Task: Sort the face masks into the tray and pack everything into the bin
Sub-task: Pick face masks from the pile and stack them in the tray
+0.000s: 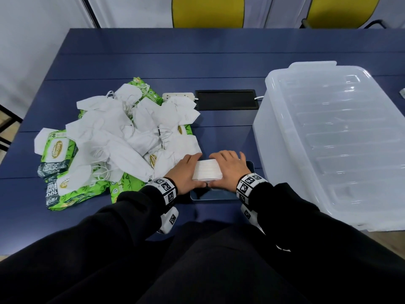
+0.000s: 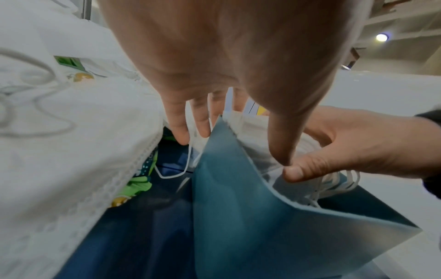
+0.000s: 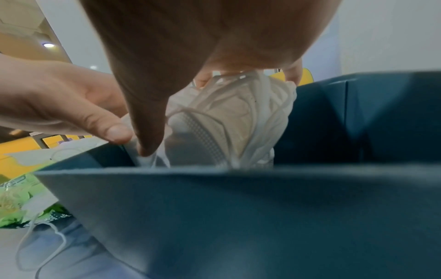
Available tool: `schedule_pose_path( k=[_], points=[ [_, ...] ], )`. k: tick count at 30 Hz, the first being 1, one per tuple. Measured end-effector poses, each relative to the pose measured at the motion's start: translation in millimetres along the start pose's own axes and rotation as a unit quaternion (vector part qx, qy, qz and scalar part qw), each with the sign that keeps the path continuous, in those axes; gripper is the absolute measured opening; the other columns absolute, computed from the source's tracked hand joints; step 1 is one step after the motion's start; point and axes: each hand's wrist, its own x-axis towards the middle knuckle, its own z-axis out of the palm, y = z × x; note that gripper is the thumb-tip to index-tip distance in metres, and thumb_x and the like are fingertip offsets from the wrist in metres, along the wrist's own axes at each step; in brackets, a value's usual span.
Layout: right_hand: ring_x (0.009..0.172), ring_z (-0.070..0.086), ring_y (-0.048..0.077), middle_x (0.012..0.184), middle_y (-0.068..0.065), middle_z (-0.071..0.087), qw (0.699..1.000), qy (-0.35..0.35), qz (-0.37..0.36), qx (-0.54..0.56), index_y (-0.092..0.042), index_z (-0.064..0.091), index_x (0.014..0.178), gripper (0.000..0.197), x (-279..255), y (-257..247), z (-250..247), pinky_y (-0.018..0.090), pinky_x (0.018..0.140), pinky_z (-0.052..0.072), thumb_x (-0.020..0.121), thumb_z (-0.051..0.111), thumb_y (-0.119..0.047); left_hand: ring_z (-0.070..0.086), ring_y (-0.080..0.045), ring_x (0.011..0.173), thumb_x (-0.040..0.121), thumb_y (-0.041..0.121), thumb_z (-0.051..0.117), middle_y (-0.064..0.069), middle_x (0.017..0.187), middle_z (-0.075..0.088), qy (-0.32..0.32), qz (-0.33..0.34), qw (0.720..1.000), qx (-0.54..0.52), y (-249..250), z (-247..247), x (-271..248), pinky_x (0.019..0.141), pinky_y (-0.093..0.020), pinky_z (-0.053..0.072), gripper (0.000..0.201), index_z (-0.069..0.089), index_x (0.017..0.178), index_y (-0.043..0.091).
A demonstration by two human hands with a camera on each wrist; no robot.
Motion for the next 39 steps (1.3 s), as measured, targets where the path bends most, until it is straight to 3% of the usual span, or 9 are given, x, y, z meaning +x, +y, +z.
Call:
schedule_pose_path(
  k=[4, 8, 12, 16, 18, 26, 32, 39],
  points=[
    [0.143, 0.028, 0.023, 0.152, -0.002, 0.034, 1.0, -0.001, 0.003, -0.017, -0.033, 0.032, 0.149, 0.103, -4, -1, 3, 0.065, 0.116, 0.016, 0.064, 0.067, -0.081, 0.039, -0.023, 0.142, 0.082, 0.046, 0.08, -0.007, 0.158, 0.033, 0.025, 0.011, 1.0, -0.011, -3, -1, -9, 0.117, -0.036, 0.034, 0.103, 0.019, 0.161, 0.017],
    [0.147, 0.023, 0.024, 0.157, -0.001, 0.03, 1.0, -0.013, 0.011, -0.022, -0.033, 0.028, 0.152, 0.103, -4, -3, 6, 0.065, 0.117, 0.013, 0.068, 0.061, -0.084, 0.033, -0.025, 0.147, 0.093, 0.043, 0.069, -0.009, 0.164, 0.027, 0.031, 0.018, 0.999, 0.003, -5, 0, -16, 0.121, -0.036, 0.028, 0.093, 0.015, 0.162, 0.012],
    [0.145, 0.027, 0.023, 0.156, -0.002, 0.032, 1.0, -0.015, 0.011, -0.021, -0.036, 0.029, 0.151, 0.104, -2, -4, 6, 0.064, 0.116, 0.015, 0.066, 0.058, -0.088, 0.034, -0.026, 0.147, 0.099, 0.032, 0.063, -0.012, 0.164, 0.027, 0.028, 0.012, 1.0, -0.005, -2, 1, -19, 0.121, -0.033, 0.027, 0.081, 0.016, 0.162, 0.01],
    [0.138, 0.04, 0.022, 0.148, -0.008, 0.046, 0.999, -0.029, 0.021, 0.006, -0.038, 0.037, 0.145, 0.096, 3, -3, -3, 0.063, 0.116, 0.017, 0.066, 0.057, -0.09, 0.049, -0.032, 0.133, 0.101, 0.021, 0.059, -0.016, 0.153, 0.042, 0.048, 0.0, 0.999, -0.01, -1, -2, -18, 0.111, -0.032, 0.035, 0.066, 0.029, 0.159, 0.011],
    [0.138, 0.04, 0.023, 0.148, -0.009, 0.047, 0.999, -0.045, 0.029, 0.012, -0.041, 0.036, 0.145, 0.097, 6, -1, -7, 0.065, 0.116, 0.015, 0.065, 0.056, -0.092, 0.05, -0.032, 0.132, 0.102, 0.021, 0.057, -0.015, 0.154, 0.042, 0.047, -0.006, 0.999, -0.009, -2, -4, -17, 0.111, -0.033, 0.035, 0.063, 0.03, 0.159, 0.013],
    [0.142, 0.034, 0.025, 0.154, -0.004, 0.038, 0.998, -0.054, 0.021, -0.008, -0.038, 0.02, 0.153, 0.118, 10, -4, -5, 0.069, 0.115, 0.016, 0.057, 0.058, -0.095, 0.017, -0.025, 0.155, 0.096, 0.032, 0.066, -0.013, 0.17, 0.002, -0.028, -0.021, 0.999, -0.019, 5, 11, -22, 0.122, -0.03, 0.024, 0.104, -0.012, 0.161, 0.009],
    [0.149, 0.026, 0.024, 0.162, 0.0, 0.028, 0.999, -0.047, 0.02, 0.015, -0.029, 0.0, 0.16, 0.136, 7, -5, -2, 0.066, 0.119, 0.011, 0.057, 0.062, -0.093, 0.024, -0.027, 0.154, 0.091, 0.028, 0.071, -0.016, 0.17, 0.006, -0.03, -0.047, 0.996, -0.063, 3, 11, -23, 0.118, -0.027, 0.026, 0.113, -0.016, 0.16, 0.008],
    [0.152, 0.016, 0.023, 0.164, 0.001, 0.019, 0.998, -0.048, 0.04, -0.003, -0.023, -0.006, 0.161, 0.145, 5, -5, 5, 0.068, 0.119, 0.009, 0.053, 0.061, -0.094, 0.042, -0.028, 0.144, 0.089, 0.025, 0.073, -0.014, 0.171, 0.0, -0.042, -0.048, 0.996, -0.065, 5, 16, -23, 0.108, -0.03, 0.045, 0.121, -0.025, 0.158, 0.011]
  ],
)
